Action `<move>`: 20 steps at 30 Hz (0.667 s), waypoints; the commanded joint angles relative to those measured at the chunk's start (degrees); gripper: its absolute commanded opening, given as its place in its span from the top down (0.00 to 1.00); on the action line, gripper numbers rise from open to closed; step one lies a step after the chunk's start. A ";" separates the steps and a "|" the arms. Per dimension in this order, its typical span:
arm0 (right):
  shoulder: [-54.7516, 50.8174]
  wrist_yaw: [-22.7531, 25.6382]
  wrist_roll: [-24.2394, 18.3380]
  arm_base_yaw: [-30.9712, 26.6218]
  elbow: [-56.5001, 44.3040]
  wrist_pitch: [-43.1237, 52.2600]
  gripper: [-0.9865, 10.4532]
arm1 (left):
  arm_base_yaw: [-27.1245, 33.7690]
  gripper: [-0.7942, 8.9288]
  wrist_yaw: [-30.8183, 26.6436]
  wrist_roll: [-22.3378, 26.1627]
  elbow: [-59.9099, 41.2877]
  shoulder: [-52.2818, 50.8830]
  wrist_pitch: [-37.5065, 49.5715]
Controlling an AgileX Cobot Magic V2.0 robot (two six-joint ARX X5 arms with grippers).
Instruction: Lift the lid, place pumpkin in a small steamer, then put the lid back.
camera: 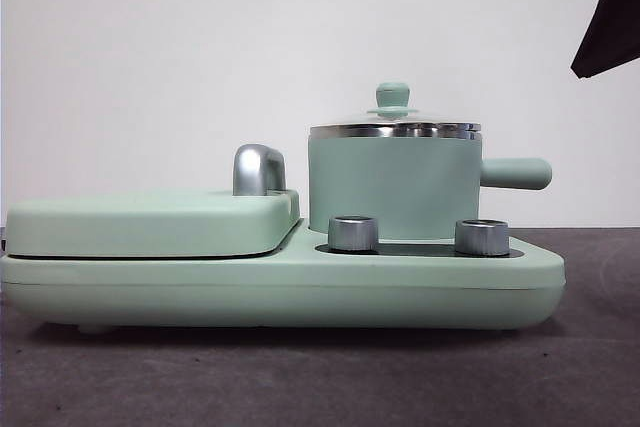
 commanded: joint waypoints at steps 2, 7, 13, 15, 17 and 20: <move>0.13 -0.02 -0.24 0.35 0.24 0.61 0.90 | -0.09 0.91 -0.09 -0.22 -1.09 -0.02 -0.35; 0.13 -0.02 -0.24 0.35 0.24 0.61 0.90 | -0.09 0.91 -0.09 -0.22 -1.09 -0.02 -0.35; -3.23 5.01 -5.60 -1.55 -0.83 0.61 0.90 | -0.09 0.91 -0.07 -0.22 -1.09 -0.02 -0.35; -6.84 7.04 -5.60 -4.24 -3.54 1.75 0.90 | -0.09 0.91 -0.07 -0.22 -1.09 -0.02 -0.35; -12.09 7.32 -5.60 -7.52 -7.85 4.15 0.90 | -0.09 0.91 -0.07 -0.22 -1.09 -0.02 -0.35; -21.64 7.32 -5.75 -12.13 -15.91 9.77 0.90 | -0.09 0.91 -0.09 -0.22 -1.09 -0.02 -0.35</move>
